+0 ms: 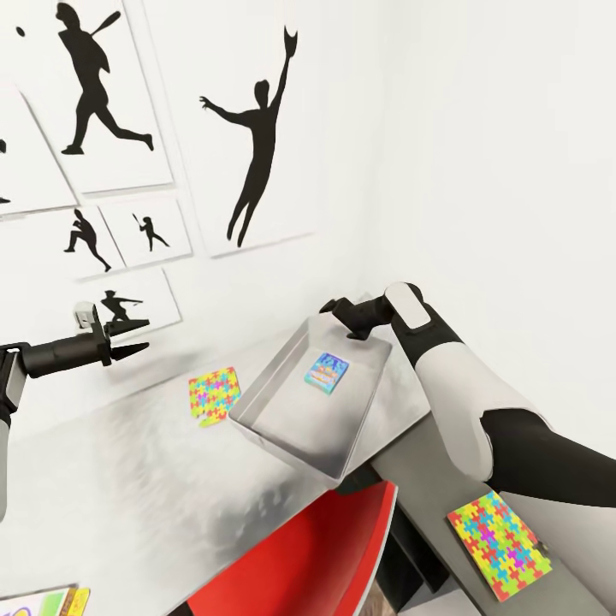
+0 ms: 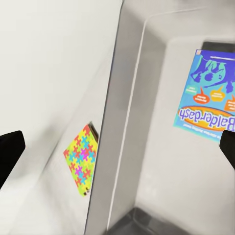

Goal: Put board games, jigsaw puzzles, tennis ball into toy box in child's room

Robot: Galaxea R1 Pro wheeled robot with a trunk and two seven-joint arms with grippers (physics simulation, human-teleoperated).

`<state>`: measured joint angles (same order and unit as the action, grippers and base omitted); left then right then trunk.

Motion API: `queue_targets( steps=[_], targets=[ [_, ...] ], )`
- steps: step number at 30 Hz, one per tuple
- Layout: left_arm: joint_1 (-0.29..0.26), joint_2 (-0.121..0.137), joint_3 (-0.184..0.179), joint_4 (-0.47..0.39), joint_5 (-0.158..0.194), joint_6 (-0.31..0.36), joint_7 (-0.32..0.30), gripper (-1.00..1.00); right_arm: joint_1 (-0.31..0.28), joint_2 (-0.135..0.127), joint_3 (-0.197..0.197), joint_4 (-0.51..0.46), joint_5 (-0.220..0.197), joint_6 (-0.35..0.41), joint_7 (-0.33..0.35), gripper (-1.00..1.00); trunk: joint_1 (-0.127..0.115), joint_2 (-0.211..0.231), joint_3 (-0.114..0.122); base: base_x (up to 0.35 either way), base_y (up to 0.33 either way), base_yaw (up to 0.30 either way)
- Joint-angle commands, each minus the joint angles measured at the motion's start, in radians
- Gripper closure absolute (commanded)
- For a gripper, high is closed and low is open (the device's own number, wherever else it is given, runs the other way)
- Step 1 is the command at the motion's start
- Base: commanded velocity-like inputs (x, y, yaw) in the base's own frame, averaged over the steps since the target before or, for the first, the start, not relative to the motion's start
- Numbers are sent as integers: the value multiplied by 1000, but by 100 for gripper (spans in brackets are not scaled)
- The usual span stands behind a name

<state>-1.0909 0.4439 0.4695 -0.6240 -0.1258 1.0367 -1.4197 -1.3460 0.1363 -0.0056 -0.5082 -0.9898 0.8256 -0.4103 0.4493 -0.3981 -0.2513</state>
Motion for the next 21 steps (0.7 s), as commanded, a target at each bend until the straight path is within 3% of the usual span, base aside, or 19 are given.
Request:
queue_targets(
  steps=[1, 21],
  targets=[
    [-1, -1, 3, 0, -11, 10, -8, -100, -1, 0, 0, -1, -10, 1, -10, -100, 1, -2, 0, 0, 0, 0],
    [-1, -1, 3, 0, -11, 10, -9, -100, -1, 1, 1, -1, -10, 1, -10, -100, 1, -2, 33, 0, 0, 0]
  ],
)
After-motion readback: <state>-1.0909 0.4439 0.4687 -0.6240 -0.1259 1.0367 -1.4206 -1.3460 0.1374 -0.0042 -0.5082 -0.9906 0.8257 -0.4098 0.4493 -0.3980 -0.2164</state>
